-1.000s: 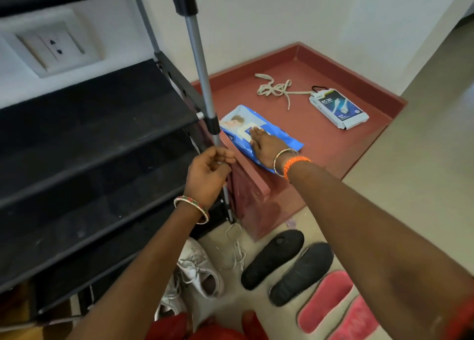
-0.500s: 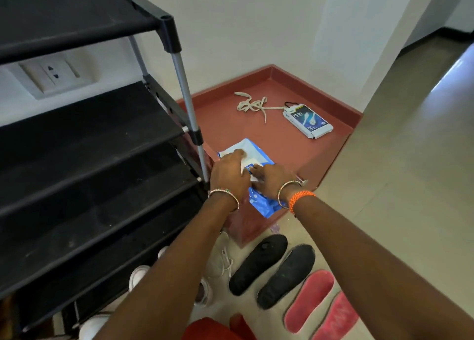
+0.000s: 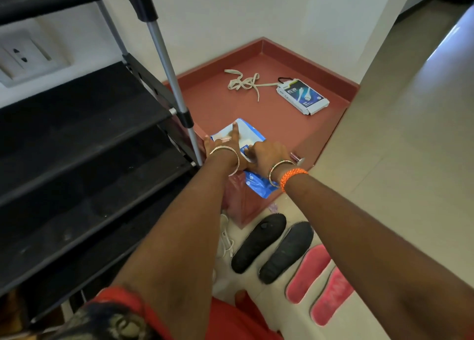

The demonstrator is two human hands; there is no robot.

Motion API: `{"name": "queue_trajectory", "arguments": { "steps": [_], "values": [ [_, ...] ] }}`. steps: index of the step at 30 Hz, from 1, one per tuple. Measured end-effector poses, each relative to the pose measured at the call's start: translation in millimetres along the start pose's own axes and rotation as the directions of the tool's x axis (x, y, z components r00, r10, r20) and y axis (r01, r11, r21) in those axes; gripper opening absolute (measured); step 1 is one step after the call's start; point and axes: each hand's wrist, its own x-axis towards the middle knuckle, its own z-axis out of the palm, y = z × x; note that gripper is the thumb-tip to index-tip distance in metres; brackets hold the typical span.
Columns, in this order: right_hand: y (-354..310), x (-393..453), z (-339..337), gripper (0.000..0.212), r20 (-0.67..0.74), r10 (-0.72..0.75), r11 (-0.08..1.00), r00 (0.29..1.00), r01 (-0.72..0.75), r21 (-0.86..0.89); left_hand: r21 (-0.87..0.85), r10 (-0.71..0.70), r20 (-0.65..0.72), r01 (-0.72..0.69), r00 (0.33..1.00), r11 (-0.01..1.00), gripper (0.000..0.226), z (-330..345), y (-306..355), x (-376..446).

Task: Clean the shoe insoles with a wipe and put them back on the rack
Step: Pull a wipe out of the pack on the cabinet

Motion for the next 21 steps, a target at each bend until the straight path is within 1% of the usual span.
{"name": "queue_trajectory", "arguments": {
  "steps": [3,8,12,14,16,18,21],
  "values": [
    [-2,0,2,0.038,0.006,-0.037,0.999,0.999,0.037,-0.025,-0.017,-0.01,0.011,0.01,1.0,1.0,0.106,1,-1,6],
    [-2,3,7,0.035,-0.001,-0.077,0.996,0.997,0.077,-0.052,-0.042,-0.009,0.002,0.009,1.0,0.999,0.113,-2,-2,7],
    [-4,4,13,0.037,-0.034,-0.085,0.992,0.996,0.082,-0.095,-0.053,-0.017,-0.033,0.015,0.999,0.998,0.109,4,-5,13],
    [-5,3,17,0.037,-0.056,-0.075,0.992,0.996,0.069,-0.104,-0.06,-0.018,-0.055,0.015,0.998,0.998,0.099,6,-4,15],
    [-5,3,18,0.035,-0.075,-0.063,0.994,0.995,0.056,-0.091,-0.077,-0.024,-0.062,0.019,0.998,0.997,0.096,6,-3,15],
    [-3,2,17,0.033,-0.086,-0.049,0.998,0.995,0.044,-0.055,-0.074,-0.025,-0.076,0.02,0.997,0.997,0.099,7,-3,15],
    [0,2,10,0.033,-0.069,0.006,0.998,0.998,-0.002,0.061,-0.046,-0.034,-0.112,0.029,0.993,0.999,0.107,8,-3,13]
  ]
}}
